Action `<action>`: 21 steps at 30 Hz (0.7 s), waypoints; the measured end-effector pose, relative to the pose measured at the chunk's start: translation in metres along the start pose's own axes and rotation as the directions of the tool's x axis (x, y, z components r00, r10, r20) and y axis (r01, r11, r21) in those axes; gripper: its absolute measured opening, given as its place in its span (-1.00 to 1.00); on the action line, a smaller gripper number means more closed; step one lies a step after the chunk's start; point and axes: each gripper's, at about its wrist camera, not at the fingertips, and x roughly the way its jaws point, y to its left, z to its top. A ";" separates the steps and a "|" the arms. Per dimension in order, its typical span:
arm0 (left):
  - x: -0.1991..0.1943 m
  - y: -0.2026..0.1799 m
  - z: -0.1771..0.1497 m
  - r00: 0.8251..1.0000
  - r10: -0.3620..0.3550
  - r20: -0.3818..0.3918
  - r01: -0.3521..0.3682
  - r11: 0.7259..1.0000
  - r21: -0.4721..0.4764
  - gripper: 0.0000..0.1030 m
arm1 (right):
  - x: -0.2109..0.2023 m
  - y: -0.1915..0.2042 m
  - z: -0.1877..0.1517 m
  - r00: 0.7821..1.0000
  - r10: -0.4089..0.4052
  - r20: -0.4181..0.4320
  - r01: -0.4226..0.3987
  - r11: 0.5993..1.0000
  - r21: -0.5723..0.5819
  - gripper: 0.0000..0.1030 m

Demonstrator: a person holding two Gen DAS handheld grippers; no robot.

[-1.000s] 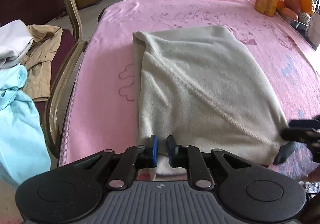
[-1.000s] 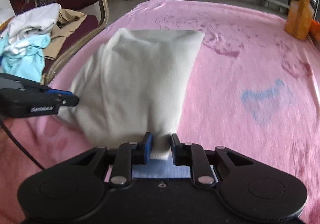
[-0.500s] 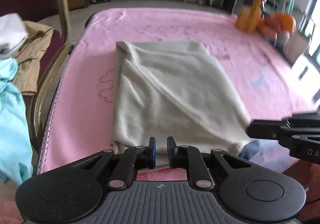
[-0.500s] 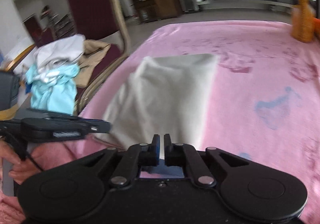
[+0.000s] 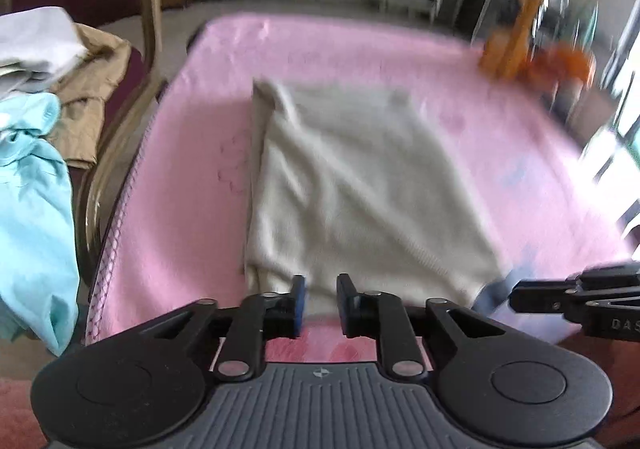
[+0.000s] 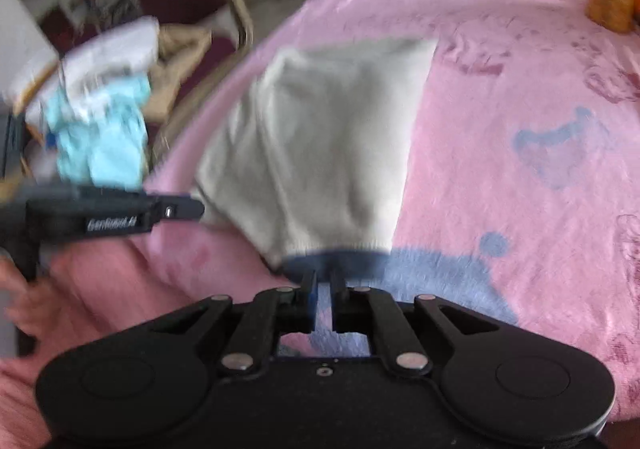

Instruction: Fold clothes

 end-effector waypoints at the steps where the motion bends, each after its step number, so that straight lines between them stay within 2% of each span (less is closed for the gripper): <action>1: -0.004 0.004 0.002 1.000 -0.006 0.025 0.007 1.000 -0.027 -0.56 | -0.006 -0.003 0.003 1.000 0.018 0.025 -0.019 0.999 0.028 -0.84; 3: -0.008 0.013 0.009 0.999 0.004 0.052 0.001 0.996 -0.088 -0.54 | -0.017 -0.009 0.011 0.997 0.048 0.068 -0.054 0.995 0.084 -0.82; 4: -0.007 0.018 0.013 0.999 0.017 0.049 -0.011 0.993 -0.121 -0.43 | -0.022 -0.012 0.014 0.995 0.056 0.087 -0.065 0.992 0.108 -0.78; 5: -0.004 0.023 0.017 0.999 0.026 0.036 -0.021 0.988 -0.152 -0.33 | -0.027 -0.015 0.018 0.993 0.060 0.103 -0.073 0.989 0.130 -0.72; 7: 0.002 0.035 0.023 1.000 0.024 0.006 -0.022 0.977 -0.213 -0.32 | -0.035 -0.021 0.027 0.989 0.067 0.133 -0.089 0.981 0.171 -0.62; 9: 0.005 0.043 0.028 1.000 0.010 -0.006 -0.011 0.968 -0.251 -0.29 | -0.043 -0.026 0.037 0.985 0.077 0.157 -0.109 0.972 0.207 -0.36; 10: 0.006 0.044 0.032 1.000 0.004 -0.008 -0.006 0.966 -0.259 -0.27 | -0.046 -0.028 0.042 0.983 0.079 0.164 -0.115 0.969 0.221 -0.33; 13: 0.008 0.048 0.052 1.000 -0.008 -0.015 0.004 0.968 -0.250 -0.14 | -0.056 -0.030 0.061 0.983 0.073 0.171 -0.111 0.968 0.226 -0.22; 15: 0.010 0.050 0.069 1.000 -0.020 -0.022 0.015 0.974 -0.227 -0.06 | -0.062 -0.031 0.076 0.982 0.066 0.176 -0.106 0.969 0.225 0.06; 19: 0.017 0.050 0.098 1.000 -0.010 -0.022 0.006 0.985 -0.173 0.08 | -0.067 -0.030 0.109 0.980 0.041 0.193 -0.079 0.978 0.196 0.14; 21: 0.027 0.051 0.105 1.000 -0.009 -0.024 0.005 0.987 -0.161 0.25 | -0.061 -0.031 0.122 0.980 0.023 0.197 -0.055 0.985 0.162 0.30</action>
